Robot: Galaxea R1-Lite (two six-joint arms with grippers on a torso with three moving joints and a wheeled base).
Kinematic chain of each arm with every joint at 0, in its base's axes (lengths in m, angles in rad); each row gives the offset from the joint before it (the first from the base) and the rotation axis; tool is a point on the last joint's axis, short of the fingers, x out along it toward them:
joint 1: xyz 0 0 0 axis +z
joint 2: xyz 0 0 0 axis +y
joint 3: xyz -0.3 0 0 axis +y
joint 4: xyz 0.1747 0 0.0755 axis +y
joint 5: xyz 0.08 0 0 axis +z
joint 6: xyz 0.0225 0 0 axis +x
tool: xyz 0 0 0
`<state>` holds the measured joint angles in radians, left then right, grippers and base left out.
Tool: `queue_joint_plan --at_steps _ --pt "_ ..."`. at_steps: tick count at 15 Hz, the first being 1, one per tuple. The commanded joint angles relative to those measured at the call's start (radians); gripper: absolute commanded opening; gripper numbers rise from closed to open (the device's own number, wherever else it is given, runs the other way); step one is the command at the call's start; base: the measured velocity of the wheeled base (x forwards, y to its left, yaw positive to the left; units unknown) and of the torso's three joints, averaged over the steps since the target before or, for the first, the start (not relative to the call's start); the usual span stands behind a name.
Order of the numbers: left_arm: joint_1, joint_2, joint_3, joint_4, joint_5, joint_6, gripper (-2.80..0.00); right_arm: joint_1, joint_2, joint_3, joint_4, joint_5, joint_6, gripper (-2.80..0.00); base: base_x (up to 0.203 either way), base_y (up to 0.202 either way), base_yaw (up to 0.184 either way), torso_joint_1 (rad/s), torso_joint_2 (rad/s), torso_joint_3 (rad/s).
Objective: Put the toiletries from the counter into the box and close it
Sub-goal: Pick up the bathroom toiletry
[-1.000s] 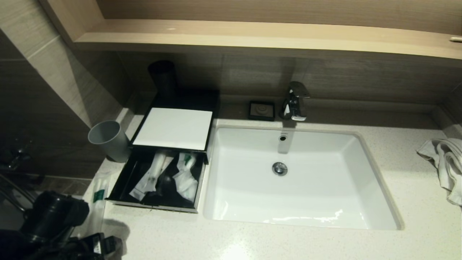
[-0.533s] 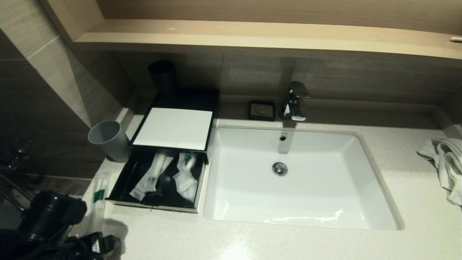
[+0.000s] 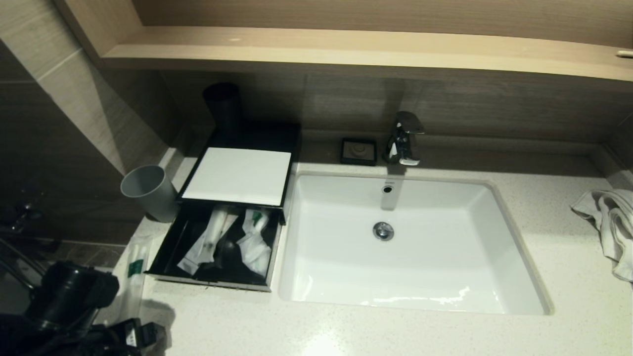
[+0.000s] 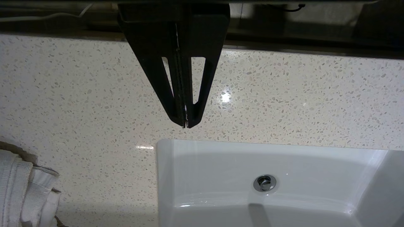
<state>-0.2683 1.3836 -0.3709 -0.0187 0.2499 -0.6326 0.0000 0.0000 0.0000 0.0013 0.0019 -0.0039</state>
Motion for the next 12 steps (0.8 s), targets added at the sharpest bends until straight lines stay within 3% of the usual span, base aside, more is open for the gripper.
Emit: queue_joint_plan --at_steps 1,12 --pt "0.000 0.000 0.000 -0.001 0.002 -0.004 -2.80 0.000 0.000 0.000 0.000 0.001 -0.001 -2.80 0.000 0.000 0.000 0.000 0.00 0.000" --pt "0.000 -0.002 0.001 -0.001 0.002 -0.004 -2.80 0.000 0.000 0.000 0.000 0.000 -0.001 -2.80 0.000 0.000 0.000 0.000 0.00 0.000"
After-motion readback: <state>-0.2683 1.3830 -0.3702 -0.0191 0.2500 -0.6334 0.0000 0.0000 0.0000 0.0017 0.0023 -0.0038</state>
